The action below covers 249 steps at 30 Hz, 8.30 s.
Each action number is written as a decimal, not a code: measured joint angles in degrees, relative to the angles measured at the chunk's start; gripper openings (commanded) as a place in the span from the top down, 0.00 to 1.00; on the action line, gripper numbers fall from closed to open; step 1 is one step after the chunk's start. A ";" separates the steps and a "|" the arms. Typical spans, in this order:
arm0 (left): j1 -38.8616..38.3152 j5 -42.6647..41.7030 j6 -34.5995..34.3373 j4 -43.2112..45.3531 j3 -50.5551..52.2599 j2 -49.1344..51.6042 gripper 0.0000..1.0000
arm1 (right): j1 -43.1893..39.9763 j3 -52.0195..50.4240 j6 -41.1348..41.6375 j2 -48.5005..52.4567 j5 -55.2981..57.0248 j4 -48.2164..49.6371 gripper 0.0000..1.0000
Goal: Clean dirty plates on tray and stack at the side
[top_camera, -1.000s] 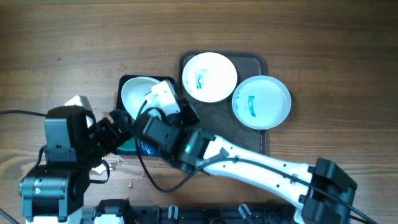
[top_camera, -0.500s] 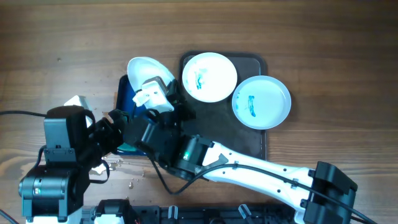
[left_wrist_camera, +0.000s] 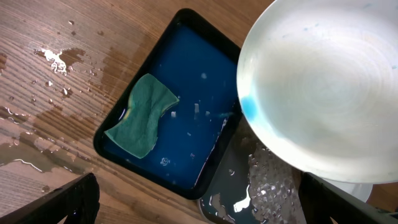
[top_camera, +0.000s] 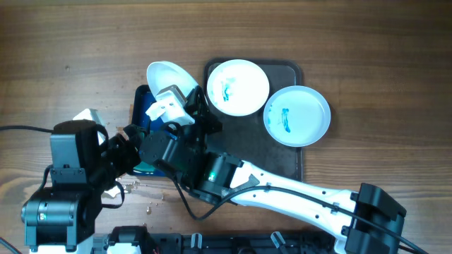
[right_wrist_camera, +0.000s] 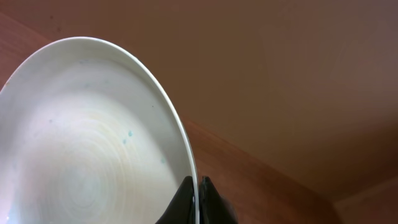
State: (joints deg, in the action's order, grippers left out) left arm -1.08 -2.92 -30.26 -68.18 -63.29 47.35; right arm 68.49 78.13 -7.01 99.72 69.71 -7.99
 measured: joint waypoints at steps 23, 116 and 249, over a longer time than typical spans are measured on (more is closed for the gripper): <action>0.00 -0.02 0.00 0.04 0.00 0.00 0.00 | -2.19 0.00 -4.37 -0.09 -0.11 3.87 0.96; -5.31 3.17 -1.57 9.77 7.72 30.10 0.37 | -48.54 -37.35 35.12 -34.53 -79.80 -31.95 0.69; 2.60 6.95 -3.67 16.02 9.33 40.46 0.18 | -50.36 -20.90 26.80 -20.41 -82.29 -38.34 0.96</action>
State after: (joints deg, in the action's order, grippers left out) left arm 1.52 4.03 -33.93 -52.16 -53.95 87.81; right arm 18.13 57.23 19.79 79.31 -12.58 -46.33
